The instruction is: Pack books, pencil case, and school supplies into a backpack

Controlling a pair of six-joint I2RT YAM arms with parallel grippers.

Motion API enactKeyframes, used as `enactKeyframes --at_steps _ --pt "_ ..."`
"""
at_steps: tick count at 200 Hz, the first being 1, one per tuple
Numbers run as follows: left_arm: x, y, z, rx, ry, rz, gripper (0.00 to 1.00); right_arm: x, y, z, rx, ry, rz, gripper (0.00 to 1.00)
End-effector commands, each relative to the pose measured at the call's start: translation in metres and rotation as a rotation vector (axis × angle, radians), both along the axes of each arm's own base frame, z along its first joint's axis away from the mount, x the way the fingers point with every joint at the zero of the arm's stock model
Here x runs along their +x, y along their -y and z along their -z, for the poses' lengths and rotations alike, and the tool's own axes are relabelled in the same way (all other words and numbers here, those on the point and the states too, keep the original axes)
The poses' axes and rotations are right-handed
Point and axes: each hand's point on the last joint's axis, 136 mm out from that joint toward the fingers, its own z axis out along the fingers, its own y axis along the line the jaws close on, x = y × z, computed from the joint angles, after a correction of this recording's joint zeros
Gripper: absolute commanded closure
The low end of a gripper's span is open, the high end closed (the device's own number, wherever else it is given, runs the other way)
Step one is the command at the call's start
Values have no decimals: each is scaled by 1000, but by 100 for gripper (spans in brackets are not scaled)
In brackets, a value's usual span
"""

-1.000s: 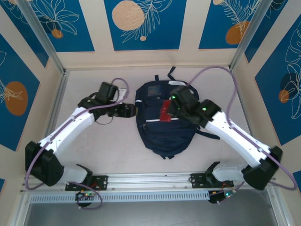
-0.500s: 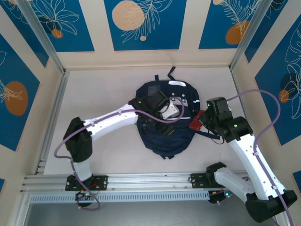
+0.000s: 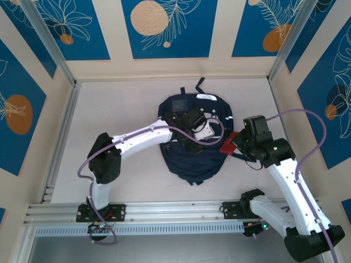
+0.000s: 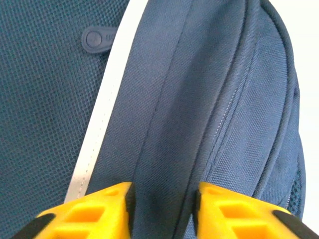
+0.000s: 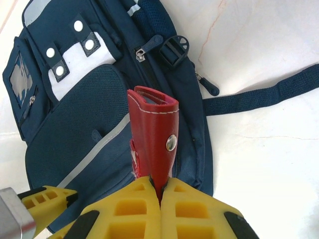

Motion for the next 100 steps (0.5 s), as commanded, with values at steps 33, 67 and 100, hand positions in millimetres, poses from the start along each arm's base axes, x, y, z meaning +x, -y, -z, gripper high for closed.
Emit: enactKeyframes --at_steps 33,67,100 --pt "35 -10 -58 -79 158 -147 85 -15 6 -10 14 17 24 100" --pt "59 -24 -86 -145 217 -286 94 -18 -1 -16 65 36 5 100" --pt "67 -23 -108 -224 243 -320 97 -12 -27 -14 187 43 -68 100"
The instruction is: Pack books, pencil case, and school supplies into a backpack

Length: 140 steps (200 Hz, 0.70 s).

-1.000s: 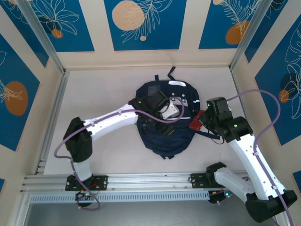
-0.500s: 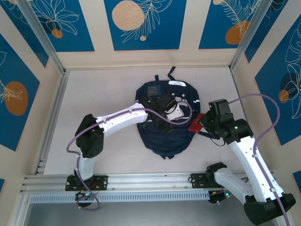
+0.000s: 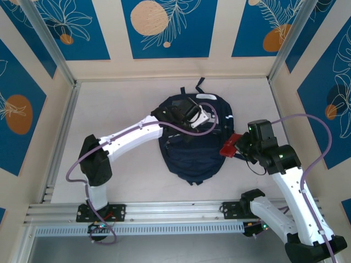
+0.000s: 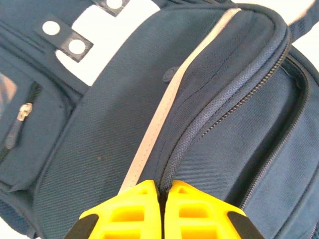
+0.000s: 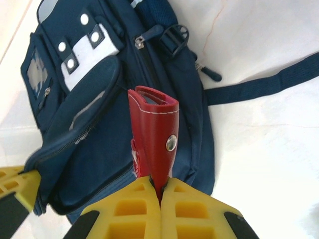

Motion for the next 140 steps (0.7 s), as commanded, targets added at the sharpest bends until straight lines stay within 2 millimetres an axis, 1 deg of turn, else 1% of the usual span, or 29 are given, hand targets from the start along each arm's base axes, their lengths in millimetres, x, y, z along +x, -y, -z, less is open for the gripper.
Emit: enactKeyframes --at_steps 1,20,40,69,90,104,128,140 --pt "25 -5 -51 -121 107 -107 97 4 -23 -6 126 22 -50 100" --pt "25 0 -60 -163 109 -102 99 11 -43 -4 220 34 -104 100" --pt "22 4 -63 -192 99 -91 100 20 -61 1 313 23 -126 100" --pt "18 11 -70 -240 75 -69 100 37 -82 14 425 8 -96 100" --pt "16 17 -74 -280 51 -63 100 53 -84 23 469 8 -10 100" --pt "15 21 -75 -303 33 -64 100 63 -83 35 492 -1 74 100" --pt "20 26 -75 -325 6 -88 100 85 -83 47 543 33 186 100" --pt "22 29 -73 -337 -15 -99 100 94 -87 52 552 43 207 100"
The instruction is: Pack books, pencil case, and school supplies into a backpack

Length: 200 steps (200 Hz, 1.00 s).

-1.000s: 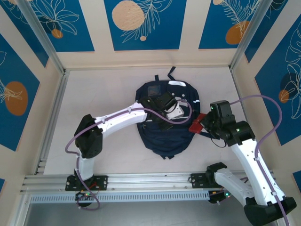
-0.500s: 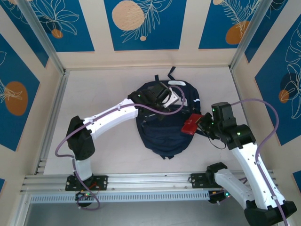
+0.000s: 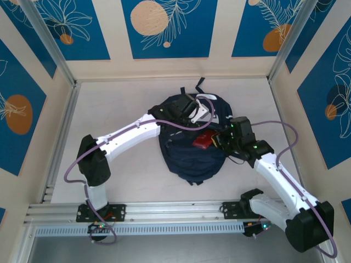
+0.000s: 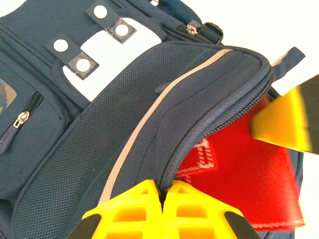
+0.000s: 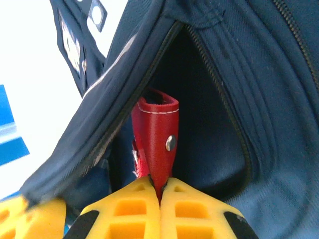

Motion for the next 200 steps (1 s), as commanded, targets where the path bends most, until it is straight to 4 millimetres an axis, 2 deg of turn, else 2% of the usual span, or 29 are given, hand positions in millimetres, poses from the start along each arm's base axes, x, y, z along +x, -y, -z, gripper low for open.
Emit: enactKeyframes --at_steps 1,25,31,52,79,113,133,155,172,176,177,181,182,184,186,200 --pt "19 17 -54 -186 45 -42 100 32 -6 -7 94 67 138 100" --pt "25 19 -49 -217 -11 -69 100 45 -27 -2 102 53 70 100" --pt "27 18 -48 -225 -24 -77 100 47 -35 -3 113 59 37 97" --pt "31 12 -45 -249 -78 -103 96 40 -46 1 107 35 -22 73" --pt "29 6 -43 -271 -140 -101 84 14 -29 7 52 -10 -2 57" --pt "15 1 -51 -353 -258 -45 60 -28 5 7 -74 -89 26 57" --pt "16 -19 -53 -378 -277 -82 49 -47 22 7 -171 -107 6 58" --pt "19 -54 -45 -366 -263 -170 43 -52 33 -1 -268 -90 -42 54" --pt "17 -83 -31 -342 -254 -231 40 -46 27 -17 -310 -17 -124 38" --pt "17 -89 -34 -348 -240 -236 40 -45 23 -20 -318 0 -148 36" --pt "16 -91 -27 -338 -250 -240 40 -45 23 -20 -318 0 -148 36" --pt "15 -96 -28 -338 -235 -245 39 -44 22 -23 -323 10 -159 36" --pt "14 -98 -22 -330 -243 -247 39 -43 21 -24 -324 13 -162 35" --pt "13 -99 -25 -333 -230 -245 39 -43 20 -25 -326 17 -170 35" --pt "11 -103 -18 -322 -236 -246 39 -43 19 -26 -327 21 -176 34" --pt "0 -116 -6 -285 -193 -219 37 -37 8 -31 -336 55 -220 32"
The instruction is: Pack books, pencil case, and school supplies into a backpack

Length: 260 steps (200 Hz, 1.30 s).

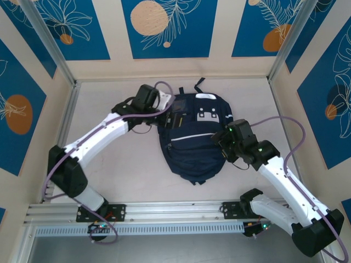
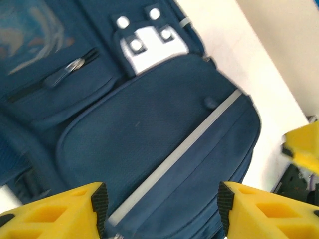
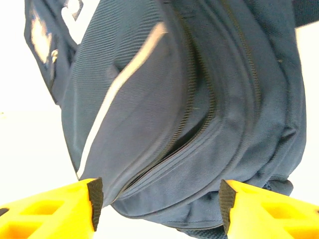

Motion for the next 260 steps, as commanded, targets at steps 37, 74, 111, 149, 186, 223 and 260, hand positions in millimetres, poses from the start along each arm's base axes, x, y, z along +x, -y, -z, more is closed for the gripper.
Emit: enactKeyframes --at_steps 37,74,111,149,186,223,260 --pt "-37 -36 55 104 58 89 37 13 -21 10 -114 -50 -155 34" --pt "-39 -38 87 164 31 132 42 22 -22 31 -160 -123 -156 45" --pt "-40 -19 103 98 -16 184 48 36 -14 46 -189 -141 -146 61" --pt "-36 -10 113 86 -35 206 50 65 -15 50 -177 -114 -179 69" --pt "-35 4 117 47 -53 246 51 88 -18 45 -177 -96 -225 70" --pt "-39 8 129 54 -78 273 63 90 -17 42 -172 -93 -237 69" --pt "-38 6 130 57 -71 258 79 85 -16 42 -170 -100 -242 69"
